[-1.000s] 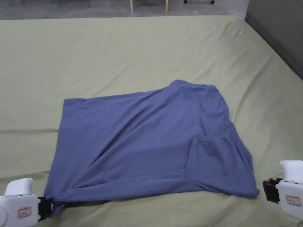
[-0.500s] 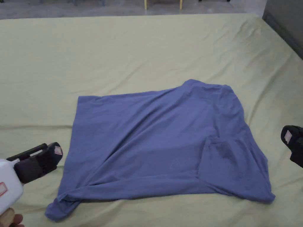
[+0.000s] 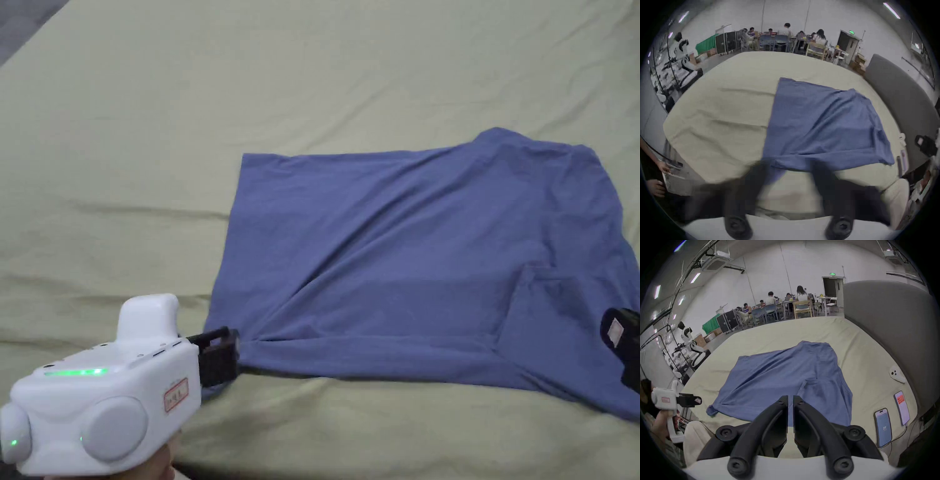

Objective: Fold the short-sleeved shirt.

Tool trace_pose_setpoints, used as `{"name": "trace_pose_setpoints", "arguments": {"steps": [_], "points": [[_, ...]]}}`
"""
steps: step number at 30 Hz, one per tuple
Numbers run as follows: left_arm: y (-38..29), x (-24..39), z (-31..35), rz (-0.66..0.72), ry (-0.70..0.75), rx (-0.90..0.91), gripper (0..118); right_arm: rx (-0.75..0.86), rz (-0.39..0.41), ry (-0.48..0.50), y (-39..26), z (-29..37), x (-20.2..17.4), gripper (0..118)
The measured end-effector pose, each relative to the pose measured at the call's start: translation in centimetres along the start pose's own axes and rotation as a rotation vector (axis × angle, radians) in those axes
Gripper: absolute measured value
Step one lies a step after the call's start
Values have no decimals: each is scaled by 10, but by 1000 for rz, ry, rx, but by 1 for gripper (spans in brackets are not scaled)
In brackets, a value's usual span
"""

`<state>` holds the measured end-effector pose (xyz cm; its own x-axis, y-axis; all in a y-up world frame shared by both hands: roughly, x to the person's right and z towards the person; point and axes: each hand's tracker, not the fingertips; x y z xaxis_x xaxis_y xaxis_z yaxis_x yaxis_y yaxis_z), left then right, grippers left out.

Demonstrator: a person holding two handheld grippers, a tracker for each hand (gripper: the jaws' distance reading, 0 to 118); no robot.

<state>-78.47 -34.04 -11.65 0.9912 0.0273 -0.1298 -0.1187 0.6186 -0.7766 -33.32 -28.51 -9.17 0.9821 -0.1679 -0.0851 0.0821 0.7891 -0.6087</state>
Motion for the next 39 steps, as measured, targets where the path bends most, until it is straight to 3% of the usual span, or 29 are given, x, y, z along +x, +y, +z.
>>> {"name": "trace_pose_setpoints", "arguments": {"steps": [1,2,3,5,12,13,14,15,16,19,21,22,23,24,26,28,29,34,36,37,39], "points": [[3,-2,-14,-41,43,-60,118,-4,-1,0,2,-2,1,9],[2,-1,-22,-32,-11,28,118,-7,-7,0,3,-5,3,9],[4,-7,-34,-70,53,-86,118,-12,-16,1,5,-7,4,9],[2,-8,-60,-81,47,-216,118,-23,-28,8,6,-12,6,9],[-11,-7,-110,-28,40,-296,118,-118,34,-38,7,-37,10,9],[-12,-6,-111,-27,37,-296,112,-136,44,-51,7,-41,11,8],[-12,-5,-107,-25,25,-279,71,-158,55,-70,5,-48,14,9],[-11,-8,-108,3,-68,-253,19,-180,66,-89,4,-53,16,9],[-8,-9,-106,16,-100,-237,6,-201,77,-97,3,-58,18,9],[-3,2,-103,-77,-18,-232,6,-247,77,-120,-1,-75,28,9],[-1,-3,-98,43,-108,-241,6,-291,49,-108,-3,-87,39,9],[2,-7,-95,95,-148,-233,6,-321,22,-104,-4,-93,48,26],[3,-10,-85,127,-172,-223,6,-353,10,-92,-4,-101,59,88],[5,-11,-80,137,-174,-212,6,-356,4,-100,-4,-108,68,118],[7,-10,-69,118,-181,-198,6,-341,-38,-92,-7,-98,91,114],[13,-10,-63,96,-186,-182,6,-424,-101,-201,-9,-96,112,116],[14,-8,-60,83,-185,-176,6,-436,-119,-207,-13,-93,122,116],[17,-5,-62,55,-165,-167,6,-603,-195,-146,-35,-133,140,111],[17,-6,-66,63,-162,-175,6,-638,-218,-154,-46,-134,138,91],[17,-6,-67,67,-160,-178,6,-628,-232,-161,-51,-135,139,64],[17,-8,-69,76,-160,-184,6,-610,-258,-179,-55,-132,135,46]]}}
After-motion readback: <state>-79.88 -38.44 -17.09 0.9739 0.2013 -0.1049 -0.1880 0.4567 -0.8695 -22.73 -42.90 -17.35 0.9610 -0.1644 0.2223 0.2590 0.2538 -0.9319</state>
